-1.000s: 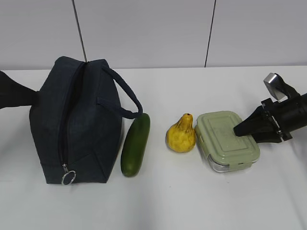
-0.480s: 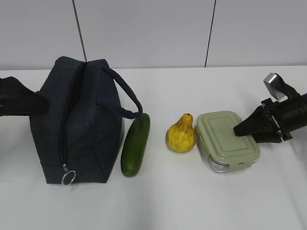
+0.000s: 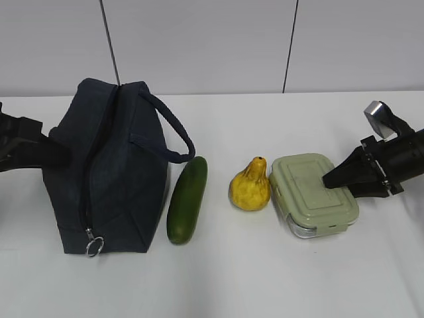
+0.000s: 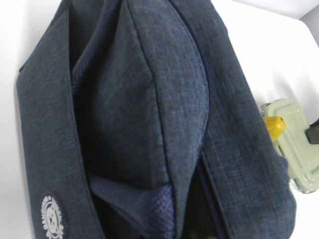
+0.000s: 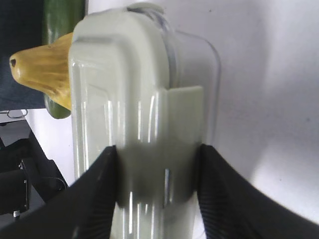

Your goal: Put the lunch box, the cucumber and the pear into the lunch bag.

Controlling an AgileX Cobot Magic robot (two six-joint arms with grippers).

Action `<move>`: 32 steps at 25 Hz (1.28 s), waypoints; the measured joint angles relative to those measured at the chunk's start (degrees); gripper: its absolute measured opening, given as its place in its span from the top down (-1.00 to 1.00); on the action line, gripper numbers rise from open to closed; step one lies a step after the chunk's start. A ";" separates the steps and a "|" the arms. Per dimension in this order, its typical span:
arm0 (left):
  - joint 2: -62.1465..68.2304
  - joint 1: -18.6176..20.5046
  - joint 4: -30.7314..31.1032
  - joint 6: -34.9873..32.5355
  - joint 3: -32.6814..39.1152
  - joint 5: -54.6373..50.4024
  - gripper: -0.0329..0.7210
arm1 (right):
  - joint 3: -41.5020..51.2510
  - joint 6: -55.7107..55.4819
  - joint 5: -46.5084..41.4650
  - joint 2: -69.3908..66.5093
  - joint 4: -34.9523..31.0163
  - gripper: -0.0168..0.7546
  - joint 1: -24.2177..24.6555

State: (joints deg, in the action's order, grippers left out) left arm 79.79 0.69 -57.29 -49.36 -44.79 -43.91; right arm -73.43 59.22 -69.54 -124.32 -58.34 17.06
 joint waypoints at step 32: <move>0.00 0.00 -0.94 -0.04 0.00 0.29 0.91 | 0.34 -2.09 3.55 4.49 0.78 0.06 0.00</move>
State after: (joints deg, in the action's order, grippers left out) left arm 79.79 0.69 -58.24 -49.41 -44.79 -43.62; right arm -73.10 57.13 -65.99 -119.82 -57.56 17.06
